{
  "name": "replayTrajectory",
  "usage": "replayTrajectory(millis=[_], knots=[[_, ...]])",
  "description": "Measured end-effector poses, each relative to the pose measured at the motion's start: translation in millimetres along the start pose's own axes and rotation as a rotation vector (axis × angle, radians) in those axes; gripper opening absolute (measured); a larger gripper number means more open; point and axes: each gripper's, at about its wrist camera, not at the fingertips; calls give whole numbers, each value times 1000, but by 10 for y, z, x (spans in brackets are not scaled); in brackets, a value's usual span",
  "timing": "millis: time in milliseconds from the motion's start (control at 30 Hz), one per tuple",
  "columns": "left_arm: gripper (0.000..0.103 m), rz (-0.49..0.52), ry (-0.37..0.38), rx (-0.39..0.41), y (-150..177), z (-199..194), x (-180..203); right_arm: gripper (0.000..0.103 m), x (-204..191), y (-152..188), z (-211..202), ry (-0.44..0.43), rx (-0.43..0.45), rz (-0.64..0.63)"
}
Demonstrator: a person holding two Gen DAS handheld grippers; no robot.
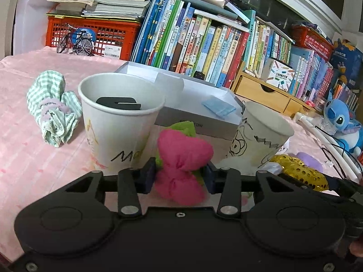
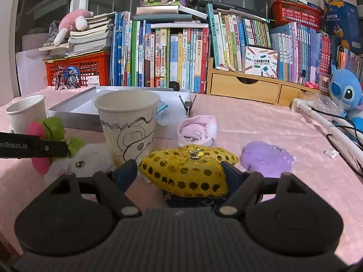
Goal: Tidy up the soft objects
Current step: 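Grasp the gold sequin pouch with the right tool while the left tool lifts the bow, then carry the bow and the gold pouch over the white tray with both tools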
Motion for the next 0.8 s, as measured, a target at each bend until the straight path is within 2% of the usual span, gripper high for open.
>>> replayTrajectory(millis=[67,267,800], knots=[[36,5,-2,3,-2,-14,4,74,-2,3,4,6,-1,3],[33,34,-1,31,-28,-98,41,65,-8,1,-38,13,15,10],[33,106,62,156,-376,-436,204,63,28,-218,-297,27,109,15]])
Point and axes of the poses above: each gripper's, at about its wrist camera, not at the fingertips, and z roughly the way its jaws point, x to its right, y to its underside, and after that the axes turned 3 degrees about z, right-handed
